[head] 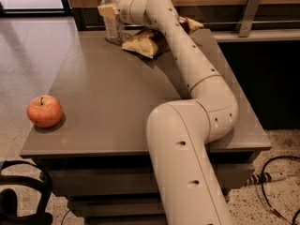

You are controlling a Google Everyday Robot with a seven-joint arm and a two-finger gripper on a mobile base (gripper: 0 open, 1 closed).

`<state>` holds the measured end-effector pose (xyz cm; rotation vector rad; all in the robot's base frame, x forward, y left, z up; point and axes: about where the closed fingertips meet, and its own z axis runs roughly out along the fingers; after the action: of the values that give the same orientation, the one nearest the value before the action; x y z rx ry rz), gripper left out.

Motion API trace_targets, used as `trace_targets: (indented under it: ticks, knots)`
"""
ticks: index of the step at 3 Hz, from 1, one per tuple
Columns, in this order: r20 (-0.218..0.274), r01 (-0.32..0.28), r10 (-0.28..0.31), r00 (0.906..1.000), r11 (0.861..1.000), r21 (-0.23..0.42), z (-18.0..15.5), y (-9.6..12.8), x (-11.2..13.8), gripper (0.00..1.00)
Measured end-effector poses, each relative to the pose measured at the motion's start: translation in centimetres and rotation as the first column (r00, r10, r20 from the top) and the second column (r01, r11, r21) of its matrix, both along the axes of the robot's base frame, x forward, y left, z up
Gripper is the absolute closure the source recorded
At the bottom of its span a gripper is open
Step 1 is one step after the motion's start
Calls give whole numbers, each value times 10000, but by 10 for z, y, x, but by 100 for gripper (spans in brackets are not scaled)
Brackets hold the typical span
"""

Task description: Move blue plastic bottle near apple

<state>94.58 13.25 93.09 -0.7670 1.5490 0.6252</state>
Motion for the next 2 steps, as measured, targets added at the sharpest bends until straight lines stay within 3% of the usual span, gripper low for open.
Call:
trace_targets:
  ticks: [1,2]
  knots:
    - [-20,-31,31,10000,10000,-4,-2,3,0,100]
    - [-3,89,-89,10000,9991,-423,11,-7,-7,100]
